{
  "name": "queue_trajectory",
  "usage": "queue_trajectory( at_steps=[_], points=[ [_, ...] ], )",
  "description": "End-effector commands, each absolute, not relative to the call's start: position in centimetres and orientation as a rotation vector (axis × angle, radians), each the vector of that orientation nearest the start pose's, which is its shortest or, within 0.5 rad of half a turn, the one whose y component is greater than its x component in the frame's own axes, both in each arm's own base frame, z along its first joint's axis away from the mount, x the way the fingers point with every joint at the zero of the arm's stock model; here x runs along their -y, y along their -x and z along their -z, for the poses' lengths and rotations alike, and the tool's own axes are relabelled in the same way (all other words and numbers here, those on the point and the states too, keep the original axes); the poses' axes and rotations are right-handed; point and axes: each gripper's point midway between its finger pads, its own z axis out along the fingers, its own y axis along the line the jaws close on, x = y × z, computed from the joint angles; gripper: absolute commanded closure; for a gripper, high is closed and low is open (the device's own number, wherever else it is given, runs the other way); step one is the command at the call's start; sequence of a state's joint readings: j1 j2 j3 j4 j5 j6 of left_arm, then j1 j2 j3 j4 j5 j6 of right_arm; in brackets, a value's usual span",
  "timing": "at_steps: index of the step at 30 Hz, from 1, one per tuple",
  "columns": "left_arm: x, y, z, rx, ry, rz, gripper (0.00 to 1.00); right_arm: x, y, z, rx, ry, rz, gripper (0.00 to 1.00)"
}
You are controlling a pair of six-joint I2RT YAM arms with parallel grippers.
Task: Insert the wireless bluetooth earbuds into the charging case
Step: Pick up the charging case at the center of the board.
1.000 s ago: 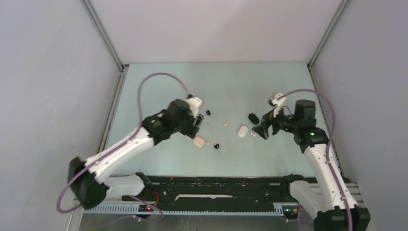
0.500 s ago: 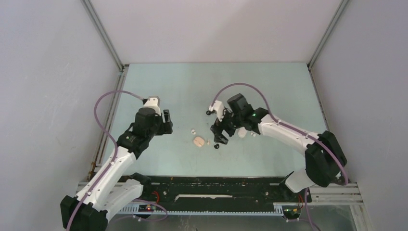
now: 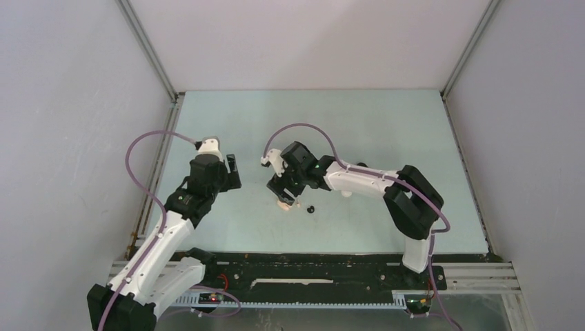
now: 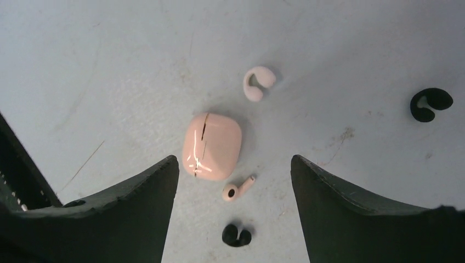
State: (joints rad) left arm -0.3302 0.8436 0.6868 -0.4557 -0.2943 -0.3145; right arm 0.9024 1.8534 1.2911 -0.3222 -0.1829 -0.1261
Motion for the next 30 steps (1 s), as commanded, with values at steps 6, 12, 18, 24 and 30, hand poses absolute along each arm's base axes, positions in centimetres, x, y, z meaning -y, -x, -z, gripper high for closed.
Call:
queue_trajectory(
  at_steps=[6,12,18,24,30],
  points=[
    [5.0,-28.0,-17.3,-2.103,0.189,0.06,0.18,-39.7,-26.7,-5.4,-2.233,1.283,-0.542,0.17],
    [5.1,-28.0,-17.8,-2.075,0.189,0.076,0.18,-39.5,-24.5,-3.0,-2.272,1.382,-0.486,0.19],
    [5.3,-28.0,-17.7,-2.084,0.179,0.088,0.18,-38.9,-23.8,-1.6,-2.297,1.424,-0.416,0.27],
    [5.6,-28.0,-17.7,-2.083,0.17,0.102,0.18,-38.2,-23.6,-1.4,-2.291,1.467,-0.392,0.56],
    [8.1,-28.2,-18.4,-2.046,0.039,0.237,0.22,-37.1,-21.4,-7.9,-2.211,1.528,-0.673,0.74]
  ],
)
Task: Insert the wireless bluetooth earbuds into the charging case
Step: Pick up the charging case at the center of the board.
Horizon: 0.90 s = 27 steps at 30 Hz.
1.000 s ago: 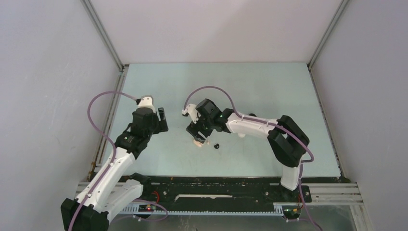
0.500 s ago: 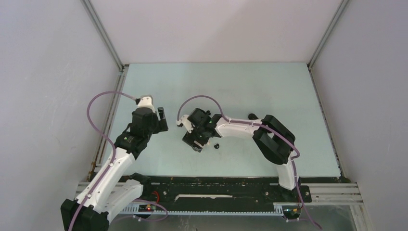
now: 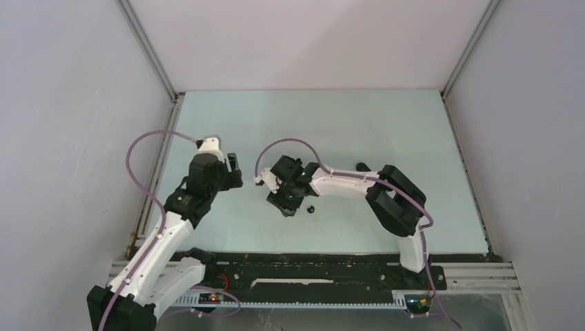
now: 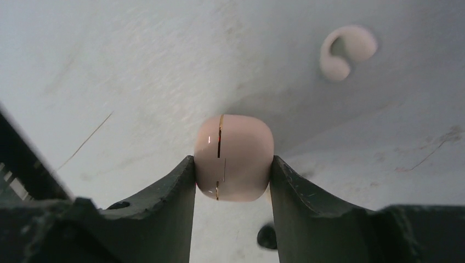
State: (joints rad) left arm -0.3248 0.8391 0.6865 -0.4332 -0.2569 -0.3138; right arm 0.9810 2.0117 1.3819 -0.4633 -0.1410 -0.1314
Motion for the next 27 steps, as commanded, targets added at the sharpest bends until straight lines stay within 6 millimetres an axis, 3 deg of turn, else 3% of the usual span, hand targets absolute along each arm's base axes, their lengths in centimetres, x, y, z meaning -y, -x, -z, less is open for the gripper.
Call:
queue_trajectory(
  at_steps=[1,3,6,10,12,15,20,23,27],
  points=[
    [9.2,-28.2,-18.9,-2.021,-0.012,0.301,0.23,-36.5,-20.7,-9.7,-2.187,1.541,-0.772,0.75],
    [12.5,-27.7,-20.1,-1.95,-0.144,0.477,0.26,-35.0,-18.3,-12.7,-2.126,1.61,-0.998,0.76],
    [16.7,-26.3,-22.9,-1.806,-0.321,0.639,0.27,-31.6,-15.0,-15.0,-2.111,1.687,-1.214,0.77],
    [22.0,-21.4,-27.0,-1.571,-0.709,0.712,0.29,-29.0,-12.1,-17.0,-2.069,1.557,-1.612,0.79],
    [23.7,-18.6,-27.8,-1.411,-0.938,0.665,0.3,-28.1,-11.6,-17.8,-2.02,1.49,-1.731,0.79],
    [25.7,-16.4,-27.1,-1.272,-1.11,0.654,0.31,-27.2,-11.4,-18.9,-1.935,1.471,-1.793,0.78],
    [28.7,-13.9,-23.4,-1.195,-1.389,0.544,0.35,-26.7,-11.0,-19.8,-1.869,1.46,-1.861,0.78],
    [30.1,-13.1,-22.5,-1.145,-1.45,0.533,0.37,-26.4,-10.7,-19.3,-1.876,1.472,-1.876,0.78],
    [30.8,-12.6,-22.9,-1.099,-1.452,0.555,0.37,-26.3,-10.4,-19.3,-1.883,1.482,-1.916,0.79]
  ],
)
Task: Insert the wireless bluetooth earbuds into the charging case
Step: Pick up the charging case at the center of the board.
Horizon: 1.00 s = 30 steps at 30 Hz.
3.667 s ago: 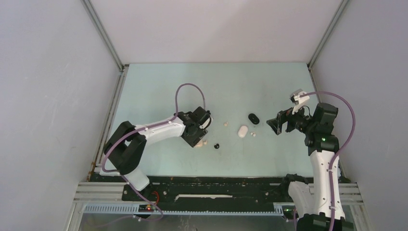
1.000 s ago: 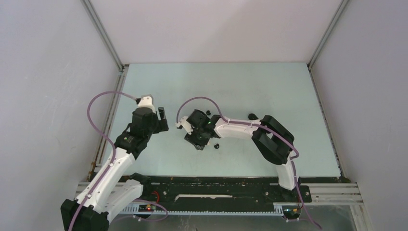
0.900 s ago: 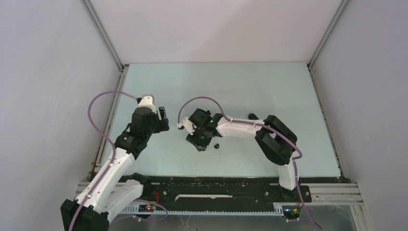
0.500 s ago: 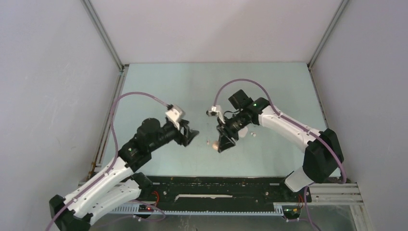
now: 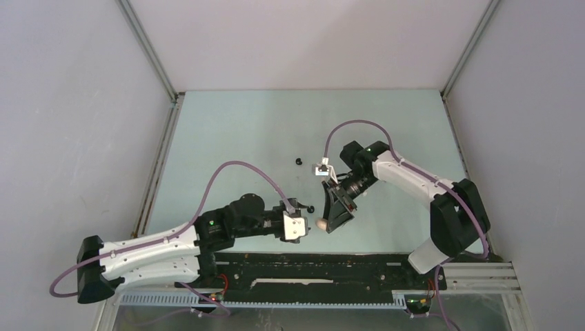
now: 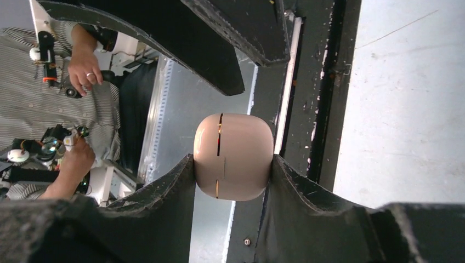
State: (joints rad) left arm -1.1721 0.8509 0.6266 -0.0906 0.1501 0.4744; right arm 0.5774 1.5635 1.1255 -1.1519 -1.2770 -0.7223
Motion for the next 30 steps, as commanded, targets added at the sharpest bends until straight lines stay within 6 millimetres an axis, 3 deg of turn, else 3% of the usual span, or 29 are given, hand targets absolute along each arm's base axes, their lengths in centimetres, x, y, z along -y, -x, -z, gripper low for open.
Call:
queue_trajectory(
  at_steps=[1,4,18,25,30],
  points=[
    [30.9,-12.4,-22.9,-1.095,-1.455,0.563,0.37,-26.4,-10.4,-19.4,-1.881,1.485,-1.927,0.79],
    [31.4,-12.0,-23.4,-1.068,-1.44,0.606,0.37,-26.6,-10.3,-19.2,-1.884,1.495,-1.95,0.79],
    [33.6,-9.0,-20.4,-1.068,-1.587,0.688,0.43,-26.9,-9.5,-18.7,-1.892,1.55,-1.971,0.79],
    [33.8,-8.9,-20.4,-1.052,-1.575,0.682,0.61,-27.0,-9.6,-18.5,-1.909,1.549,-1.969,0.78],
    [34.0,-8.4,-20.6,-1.037,-1.567,0.714,0.6,-27.1,-9.7,-18.4,-1.928,1.533,-1.985,0.78]
  ],
)
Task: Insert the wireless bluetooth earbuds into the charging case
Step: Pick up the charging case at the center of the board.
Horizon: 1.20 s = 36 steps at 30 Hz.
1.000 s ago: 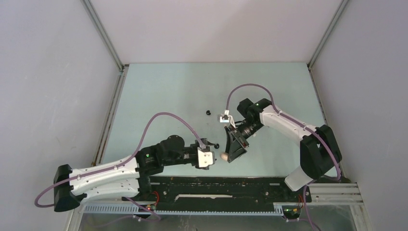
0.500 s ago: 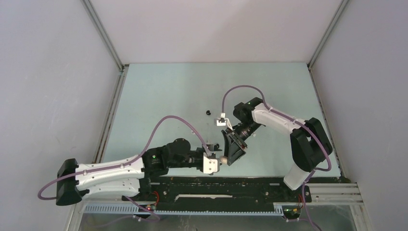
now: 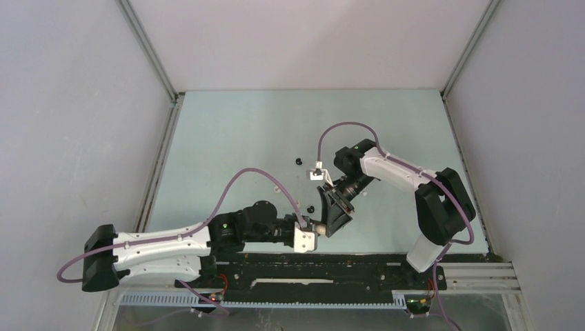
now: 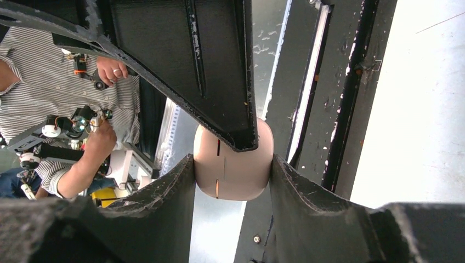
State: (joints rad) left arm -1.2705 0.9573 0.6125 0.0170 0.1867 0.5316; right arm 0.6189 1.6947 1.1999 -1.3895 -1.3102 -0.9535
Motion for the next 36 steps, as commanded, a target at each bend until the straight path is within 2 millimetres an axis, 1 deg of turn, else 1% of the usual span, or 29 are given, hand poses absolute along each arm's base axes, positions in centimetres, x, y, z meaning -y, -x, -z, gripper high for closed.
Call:
queue_trajectory(
  at_steps=[1,3,5,7,8,10,12,13,15,17,19,21,22,23,24,25,26,27,28,30,31,32,34,36],
  points=[
    [34.0,-8.3,-20.4,-1.036,-1.573,0.719,0.59,-27.1,-9.7,-18.3,-1.932,1.534,-1.987,0.78],
    [34.2,-8.1,-20.3,-1.037,-1.581,0.723,0.63,-27.2,-9.6,-18.2,-1.937,1.536,-1.989,0.78],
    [34.2,-8.0,-20.0,-1.041,-1.591,0.722,0.69,-27.2,-9.6,-18.1,-1.937,1.541,-1.988,0.76],
    [34.3,-8.0,-19.9,-1.043,-1.594,0.72,0.77,-27.2,-9.6,-18.1,-1.939,1.548,-1.984,0.72],
    [34.2,-8.1,-19.9,-1.046,-1.591,0.717,0.8,-27.2,-9.6,-18.1,-1.939,1.55,-1.979,0.69],
    [34.1,-8.4,-19.8,-1.058,-1.582,0.703,0.87,-26.9,-10.0,-18.0,-1.956,1.551,-1.953,0.58],
    [33.8,-8.8,-19.7,-1.074,-1.565,0.683,0.93,-26.4,-11.0,-18.4,-1.957,1.502,-1.931,0.51],
    [33.7,-9.0,-19.6,-1.087,-1.555,0.671,0.95,-26.0,-11.6,-18.8,-1.948,1.475,-1.912,0.45],
    [33.3,-9.5,-19.2,-1.116,-1.536,0.649,0.99,-25.0,-13.1,-19.6,-1.928,1.409,-1.856,0.39],
    [32.9,-9.9,-18.5,-1.157,-1.506,0.64,1.0,-23.8,-14.7,-20.7,-1.902,1.336,-1.791,0.38],
    [32.9,-10.6,-18.7,-1.202,-1.442,0.67,1.0,-22.6,-16.4,-21.6,-1.894,1.242,-1.715,0.38],
    [33.0,-11.2,-19.3,-1.255,-1.384,0.73,1.0,-21.3,-18.6,-22.0,-1.914,1.142,-1.59,0.39],
    [33.1,-11.5,-19.9,-1.282,-1.347,0.767,1.0,-20.7,-19.9,-21.8,-1.933,1.094,-1.49,0.39],
    [33.2,-12.1,-20.6,-1.316,-1.297,0.809,1.0,-20.1,-21.3,-21.6,-1.941,1.056,-1.361,0.39],
    [33.4,-12.5,-21.4,-1.353,-1.248,0.858,1.0,-19.4,-22.6,-20.9,-1.968,1.005,-1.208,0.39],
    [33.5,-12.9,-22.0,-1.389,-1.207,0.898,1.0,-18.9,-23.7,-21.0,-1.938,0.975,-1.065,0.38],
    [33.6,-13.2,-22.3,-1.427,-1.182,0.931,1.0,-18.5,-24.1,-21.6,-1.884,0.959,-0.969,0.37],
    [33.7,-13.2,-22.4,-1.458,-1.173,0.963,1.0,-18.3,-23.8,-23.0,-1.796,0.96,-0.911,0.37],
    [33.9,-13.0,-22.2,-1.479,-1.18,0.993,1.0,-18.3,-23.2,-23.9,-1.726,0.984,-0.892,0.36],
    [34.0,-12.3,-21.4,-1.496,-1.215,1.031,1.0,-18.9,-21.3,-25.2,-1.62,1.071,-0.899,0.37],
    [34.0,-12.0,-20.8,-1.488,-1.239,1.041,1.0,-19.3,-20.5,-25.4,-1.585,1.112,-0.909,0.39],
    [34.0,-11.8,-20.4,-1.474,-1.258,1.044,1.0,-19.7,-19.8,-25.3,-1.566,1.15,-0.916,0.41],
    [34.0,-11.6,-20.5,-1.458,-1.261,1.054,1.0,-20.5,-18.7,-24.5,-1.56,1.226,-0.928,0.47],
    [34.0,-11.7,-20.6,-1.463,-1.26,1.062,1.0,-21.5,-17.4,-23.3,-1.564,1.325,-0.943,0.48]
  ],
)
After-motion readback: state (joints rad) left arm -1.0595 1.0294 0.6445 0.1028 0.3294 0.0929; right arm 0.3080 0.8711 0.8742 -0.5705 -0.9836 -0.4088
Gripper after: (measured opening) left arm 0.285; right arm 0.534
